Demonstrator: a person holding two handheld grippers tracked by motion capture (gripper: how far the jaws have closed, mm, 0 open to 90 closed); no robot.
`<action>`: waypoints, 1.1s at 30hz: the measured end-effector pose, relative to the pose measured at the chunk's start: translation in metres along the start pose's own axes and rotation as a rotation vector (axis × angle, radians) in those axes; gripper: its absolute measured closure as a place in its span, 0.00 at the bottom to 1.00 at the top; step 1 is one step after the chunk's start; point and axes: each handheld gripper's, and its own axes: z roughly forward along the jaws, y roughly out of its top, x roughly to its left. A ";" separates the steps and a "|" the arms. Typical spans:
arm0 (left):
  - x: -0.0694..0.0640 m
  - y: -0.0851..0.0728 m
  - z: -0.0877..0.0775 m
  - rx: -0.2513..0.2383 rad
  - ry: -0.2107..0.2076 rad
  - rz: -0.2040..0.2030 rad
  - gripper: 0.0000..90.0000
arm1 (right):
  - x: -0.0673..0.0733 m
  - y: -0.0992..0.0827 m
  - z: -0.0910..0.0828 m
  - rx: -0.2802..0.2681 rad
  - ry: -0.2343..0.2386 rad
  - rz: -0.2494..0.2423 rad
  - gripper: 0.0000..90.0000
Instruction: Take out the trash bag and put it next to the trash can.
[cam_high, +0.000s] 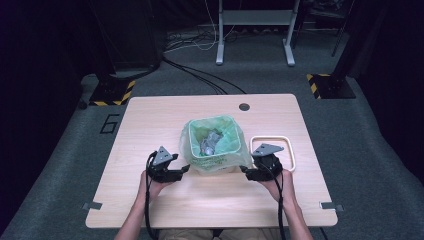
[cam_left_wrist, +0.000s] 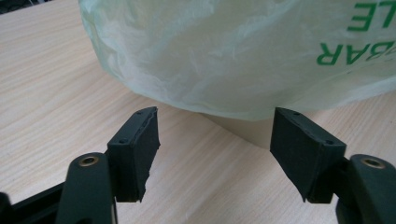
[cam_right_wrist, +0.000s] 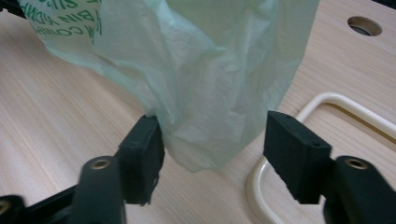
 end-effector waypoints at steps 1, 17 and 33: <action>-0.001 0.001 0.000 -0.006 -0.001 0.001 0.40 | 0.001 0.001 0.001 0.002 0.000 -0.007 0.48; -0.009 0.011 0.010 -0.026 -0.016 0.065 0.82 | 0.006 0.006 0.004 -0.018 0.007 -0.020 0.88; -0.007 0.018 -0.001 -0.074 -0.042 0.038 1.00 | 0.008 0.008 -0.006 -0.057 0.006 0.003 0.99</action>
